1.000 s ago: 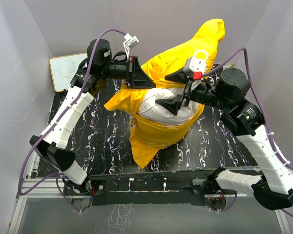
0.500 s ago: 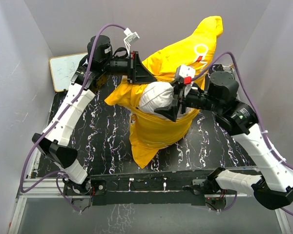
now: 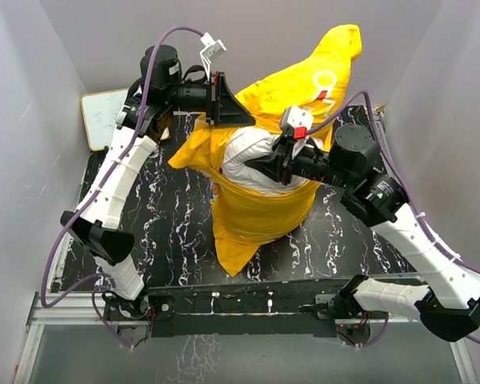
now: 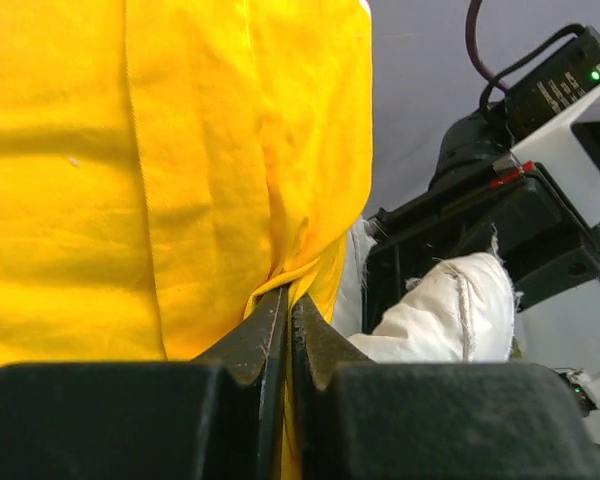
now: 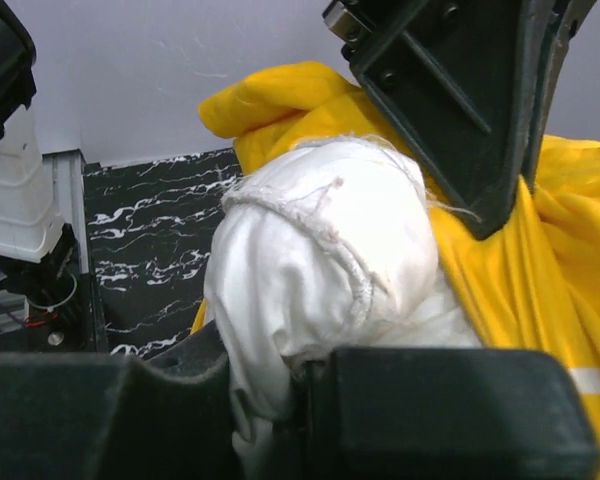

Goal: Remove the pillowcase from the pillow
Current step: Remove the pillow from the pillowcase.

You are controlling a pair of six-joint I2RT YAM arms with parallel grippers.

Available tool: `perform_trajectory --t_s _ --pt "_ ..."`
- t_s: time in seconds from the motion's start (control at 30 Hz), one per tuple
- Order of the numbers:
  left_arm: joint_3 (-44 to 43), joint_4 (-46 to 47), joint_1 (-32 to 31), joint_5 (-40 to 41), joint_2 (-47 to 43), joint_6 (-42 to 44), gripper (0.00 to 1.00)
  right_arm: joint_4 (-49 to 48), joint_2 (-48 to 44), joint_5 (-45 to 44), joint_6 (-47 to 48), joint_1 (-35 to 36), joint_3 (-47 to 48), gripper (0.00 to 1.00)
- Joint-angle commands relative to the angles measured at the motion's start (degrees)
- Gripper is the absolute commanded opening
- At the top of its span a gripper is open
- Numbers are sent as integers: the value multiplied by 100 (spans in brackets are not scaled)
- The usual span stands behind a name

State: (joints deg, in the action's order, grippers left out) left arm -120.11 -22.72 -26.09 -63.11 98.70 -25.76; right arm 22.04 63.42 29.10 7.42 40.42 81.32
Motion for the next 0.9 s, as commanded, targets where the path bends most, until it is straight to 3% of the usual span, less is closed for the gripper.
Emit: perform_trajectory --t_s 0.0,0.07,0.2,0.37,0.63,0.87 --pt "-688 657 246 1442 432 467 0 131 -108 543 -422 527 -337 8" --pt "-1040 916 281 1665 709 312 0 185 36 609 -455 635 -239 8" --pt "-1782 593 245 1614 1280 299 0 90 210 545 -335 1101 -48 8" --pt "-1662 932 177 2152 1268 472 0 126 742 619 -263 1862 538 8" --pt "-1513 1496 165 4117 1254 1362 0 649 1695 382 -38 3474 1401 8" --pt "-1311 1852 77 4165 1342 1578 0 689 1975 374 59 4013 1678 8"
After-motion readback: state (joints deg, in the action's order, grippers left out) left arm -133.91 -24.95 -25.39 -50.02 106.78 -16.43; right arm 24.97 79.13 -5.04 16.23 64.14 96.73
